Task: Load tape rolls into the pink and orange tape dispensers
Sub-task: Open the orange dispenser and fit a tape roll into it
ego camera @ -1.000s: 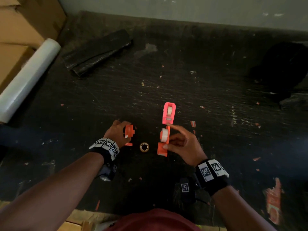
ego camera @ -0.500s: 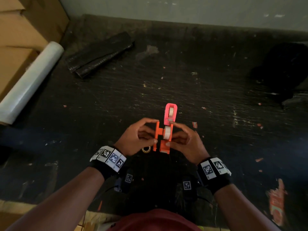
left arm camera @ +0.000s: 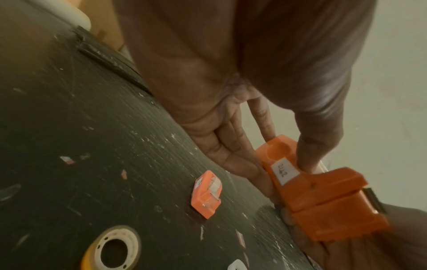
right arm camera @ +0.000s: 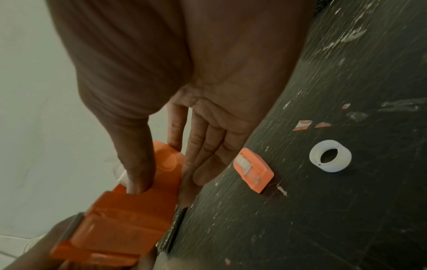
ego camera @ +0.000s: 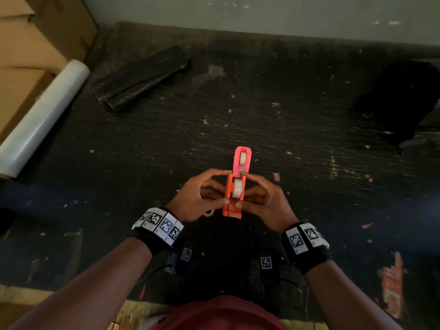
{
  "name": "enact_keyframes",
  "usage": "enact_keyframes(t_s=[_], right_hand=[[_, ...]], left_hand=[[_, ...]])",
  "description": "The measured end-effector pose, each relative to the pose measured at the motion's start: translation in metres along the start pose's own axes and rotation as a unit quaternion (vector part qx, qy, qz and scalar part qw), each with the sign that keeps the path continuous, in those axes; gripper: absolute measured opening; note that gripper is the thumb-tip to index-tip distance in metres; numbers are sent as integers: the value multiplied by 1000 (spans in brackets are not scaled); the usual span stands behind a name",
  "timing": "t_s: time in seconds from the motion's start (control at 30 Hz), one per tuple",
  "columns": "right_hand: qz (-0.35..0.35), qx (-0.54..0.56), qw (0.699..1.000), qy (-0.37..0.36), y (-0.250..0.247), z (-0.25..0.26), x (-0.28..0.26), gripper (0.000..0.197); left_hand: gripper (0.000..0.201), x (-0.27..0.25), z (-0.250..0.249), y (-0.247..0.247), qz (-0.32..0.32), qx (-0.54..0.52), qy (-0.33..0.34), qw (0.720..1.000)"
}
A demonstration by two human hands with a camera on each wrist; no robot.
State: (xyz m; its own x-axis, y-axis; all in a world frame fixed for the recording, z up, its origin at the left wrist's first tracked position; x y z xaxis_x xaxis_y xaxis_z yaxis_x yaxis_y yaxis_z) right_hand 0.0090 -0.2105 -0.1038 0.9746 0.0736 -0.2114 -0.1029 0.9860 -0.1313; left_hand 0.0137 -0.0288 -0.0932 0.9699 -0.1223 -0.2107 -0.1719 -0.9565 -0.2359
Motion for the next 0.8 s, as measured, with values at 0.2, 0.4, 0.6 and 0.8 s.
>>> enact_keyframes(t_s=[0.2, 0.4, 0.6, 0.8], right_hand=[[-9, -12, 1000, -3, 3, -2, 5, 77], [4, -41, 999, 18, 8, -4, 21, 79], [31, -176, 984, -2, 16, 9, 64, 62], [-9, -466, 872, -152, 27, 7, 126, 65]], left_hand=[[71, 3, 0, -2, 1, 16, 9, 1000], [71, 18, 7, -11, -4, 42, 2, 999], [71, 56, 14, -26, 8, 81, -11, 997], [69, 117, 32, -36, -21, 256, 57, 965]])
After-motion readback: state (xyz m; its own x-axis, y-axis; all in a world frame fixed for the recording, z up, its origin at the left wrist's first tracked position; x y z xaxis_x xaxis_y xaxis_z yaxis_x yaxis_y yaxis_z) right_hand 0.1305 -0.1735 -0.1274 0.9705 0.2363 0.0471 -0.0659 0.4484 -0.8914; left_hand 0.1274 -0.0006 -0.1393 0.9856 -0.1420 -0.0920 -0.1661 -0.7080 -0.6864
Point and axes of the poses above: each hand's wrist, its own x-axis towards the middle knuckle, its own y-axis out of the palm, z = x × y, the point moved 7 cm from there along x, towards the middle knuckle, and after that the axes turned 15 degrees about -z, right-handed, at the moved point
